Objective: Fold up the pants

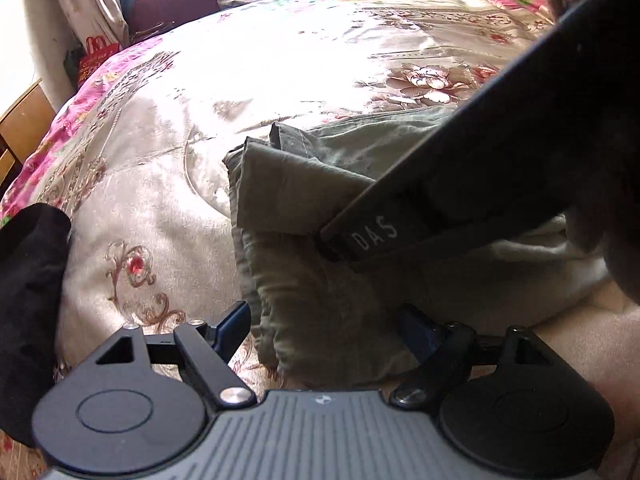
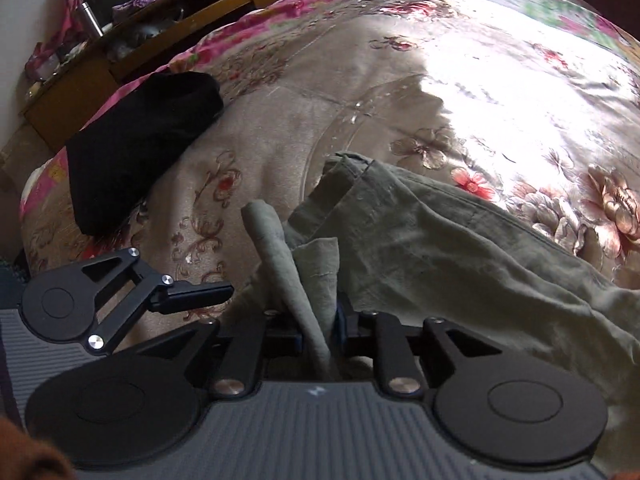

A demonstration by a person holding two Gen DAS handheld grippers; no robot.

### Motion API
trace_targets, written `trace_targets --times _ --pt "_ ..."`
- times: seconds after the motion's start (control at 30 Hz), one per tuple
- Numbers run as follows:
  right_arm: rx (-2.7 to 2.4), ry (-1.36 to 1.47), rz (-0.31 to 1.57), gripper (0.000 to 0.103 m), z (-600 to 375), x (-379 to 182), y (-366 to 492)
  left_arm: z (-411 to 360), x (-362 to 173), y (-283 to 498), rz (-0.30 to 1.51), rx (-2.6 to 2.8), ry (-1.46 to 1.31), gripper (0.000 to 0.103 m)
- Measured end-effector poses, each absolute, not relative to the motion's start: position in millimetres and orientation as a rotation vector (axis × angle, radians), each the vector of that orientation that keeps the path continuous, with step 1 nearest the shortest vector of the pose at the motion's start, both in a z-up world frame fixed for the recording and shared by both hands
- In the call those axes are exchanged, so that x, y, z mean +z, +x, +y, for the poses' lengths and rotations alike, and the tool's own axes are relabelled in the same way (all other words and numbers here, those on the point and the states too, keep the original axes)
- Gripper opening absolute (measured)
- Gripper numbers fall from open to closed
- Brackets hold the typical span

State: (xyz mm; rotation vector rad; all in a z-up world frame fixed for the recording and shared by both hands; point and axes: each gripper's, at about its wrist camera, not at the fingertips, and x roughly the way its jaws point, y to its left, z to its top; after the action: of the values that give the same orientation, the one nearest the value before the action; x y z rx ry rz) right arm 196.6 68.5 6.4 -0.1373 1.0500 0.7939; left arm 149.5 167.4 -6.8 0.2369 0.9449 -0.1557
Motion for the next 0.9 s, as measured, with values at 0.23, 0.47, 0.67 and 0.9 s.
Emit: trace_targets --times 0.23,0.47,0.67,0.9 --pt "0.873 -0.105 1.012 0.030 46.6 40.4 205.4 174.3 1.7 138.7 0.954 -0.147 0.261 0.094" --pt "0.948 -0.237 0.947 0.039 32.0 38.9 266.2 177.6 24.6 126.5 0.918 -0.054 0.272 0.094" --pt "1.125 -0.387 0.973 0.039 55.3 12.6 295.9 168.0 25.9 143.0 0.902 0.010 0.109 0.094" --pt "1.213 -0.431 0.991 0.007 70.2 15.3 299.7 154.3 1.2 171.8 0.933 0.031 0.077 0.091"
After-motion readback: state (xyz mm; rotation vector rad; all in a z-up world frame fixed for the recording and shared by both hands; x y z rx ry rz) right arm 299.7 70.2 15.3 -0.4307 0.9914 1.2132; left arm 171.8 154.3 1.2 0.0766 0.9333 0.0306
